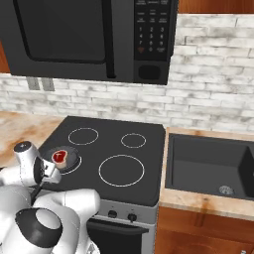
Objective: Pick up the pan with the steak in it and place it on the dining table. Then place the steak on the plate.
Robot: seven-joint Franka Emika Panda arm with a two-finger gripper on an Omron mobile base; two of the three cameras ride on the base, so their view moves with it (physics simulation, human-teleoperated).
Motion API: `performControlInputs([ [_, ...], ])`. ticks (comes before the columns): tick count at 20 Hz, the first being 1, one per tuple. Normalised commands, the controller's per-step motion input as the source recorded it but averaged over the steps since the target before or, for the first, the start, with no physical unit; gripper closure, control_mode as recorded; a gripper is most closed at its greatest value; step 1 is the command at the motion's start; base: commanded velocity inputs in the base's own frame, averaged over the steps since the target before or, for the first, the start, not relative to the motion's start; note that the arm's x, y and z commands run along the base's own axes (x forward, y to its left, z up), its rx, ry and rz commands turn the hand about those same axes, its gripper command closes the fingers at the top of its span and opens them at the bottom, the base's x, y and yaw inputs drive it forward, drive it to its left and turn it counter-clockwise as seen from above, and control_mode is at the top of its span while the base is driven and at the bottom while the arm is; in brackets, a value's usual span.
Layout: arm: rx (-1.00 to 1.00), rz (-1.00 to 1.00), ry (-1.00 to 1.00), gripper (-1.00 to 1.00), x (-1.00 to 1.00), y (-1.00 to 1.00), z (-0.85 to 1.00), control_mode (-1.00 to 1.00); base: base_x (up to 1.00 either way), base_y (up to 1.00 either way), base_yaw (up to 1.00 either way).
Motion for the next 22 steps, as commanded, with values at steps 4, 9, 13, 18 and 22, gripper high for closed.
performControlInputs([
  [4, 0.00, 0.00, 0.00, -1.00, -0.01, -0.14, -0.04, -1.00, 0.00, 0.00, 0.00],
  [9, -0.01, 0.01, 0.00, -1.00, -0.04, -0.07, -0.55, -1.00, 0.00, 0.00, 0.00],
  [13, -0.01, 0.00, 0.00, -1.00, -0.04, 0.00, -0.71, -1.00, 0.00, 0.00, 0.00],
  [18, -0.01, 0.00, 0.01, 1.00, -0.01, -0.01, -0.32, -1.00, 0.00, 0.00, 0.00],
  [22, 0.04, -0.02, -0.01, 1.00, 0.00, 0.00, 0.14, -1.00, 0.00, 0.00, 0.00],
])
